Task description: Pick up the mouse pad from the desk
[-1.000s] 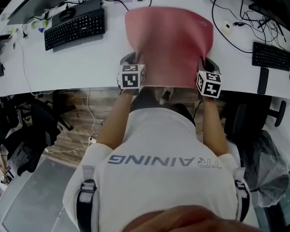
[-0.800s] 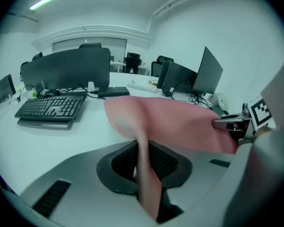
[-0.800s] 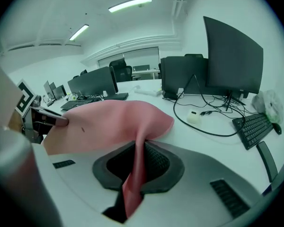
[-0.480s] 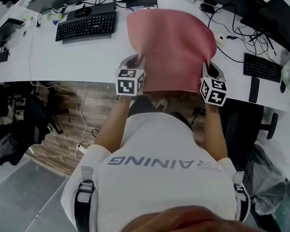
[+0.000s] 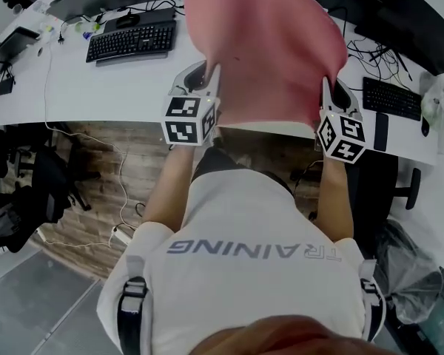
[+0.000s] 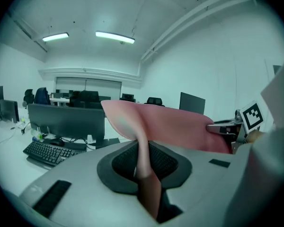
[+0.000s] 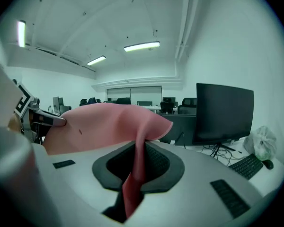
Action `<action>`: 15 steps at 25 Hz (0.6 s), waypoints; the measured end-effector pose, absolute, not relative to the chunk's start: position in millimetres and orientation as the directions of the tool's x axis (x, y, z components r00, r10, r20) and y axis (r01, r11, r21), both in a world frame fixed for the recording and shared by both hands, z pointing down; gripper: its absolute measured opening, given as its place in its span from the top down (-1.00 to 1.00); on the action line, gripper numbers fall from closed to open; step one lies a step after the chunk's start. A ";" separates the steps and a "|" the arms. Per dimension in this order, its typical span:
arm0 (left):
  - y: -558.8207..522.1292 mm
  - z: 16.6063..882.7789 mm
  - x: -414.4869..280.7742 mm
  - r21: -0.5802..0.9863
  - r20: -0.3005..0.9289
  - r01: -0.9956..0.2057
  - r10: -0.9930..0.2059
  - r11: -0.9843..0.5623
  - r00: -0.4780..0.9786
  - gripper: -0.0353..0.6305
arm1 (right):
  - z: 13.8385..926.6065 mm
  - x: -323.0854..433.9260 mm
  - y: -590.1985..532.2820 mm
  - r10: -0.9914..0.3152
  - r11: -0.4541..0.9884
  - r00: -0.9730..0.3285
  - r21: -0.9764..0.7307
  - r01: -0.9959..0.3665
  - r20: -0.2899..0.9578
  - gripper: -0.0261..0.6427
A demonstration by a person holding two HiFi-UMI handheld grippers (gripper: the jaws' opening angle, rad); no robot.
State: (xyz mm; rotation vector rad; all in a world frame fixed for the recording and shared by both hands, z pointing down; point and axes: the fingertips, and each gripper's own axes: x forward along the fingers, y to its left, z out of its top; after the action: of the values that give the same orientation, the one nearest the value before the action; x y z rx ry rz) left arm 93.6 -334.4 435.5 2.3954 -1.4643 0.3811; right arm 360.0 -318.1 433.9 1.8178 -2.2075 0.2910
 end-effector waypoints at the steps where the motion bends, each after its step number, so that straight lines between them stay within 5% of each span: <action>1: -333.3 426.0 96.3 0.112 0.362 -0.893 -0.818 -0.437 0.446 0.64 | 423.7 360.7 -316.6 -0.936 0.194 -0.177 0.025 -0.981 0.303 0.74; 15: -314.3 311.5 94.0 0.047 0.112 -0.895 -0.888 -0.444 0.446 0.65 | 306.0 361.8 -297.1 -0.980 0.194 -0.191 0.081 -0.978 0.049 0.75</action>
State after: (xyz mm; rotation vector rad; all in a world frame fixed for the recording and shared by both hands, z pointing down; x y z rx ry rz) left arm 94.0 -314.3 311.5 2.5856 -1.5990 0.1080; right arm 361.8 -297.1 306.0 1.9392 -2.3571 -0.0481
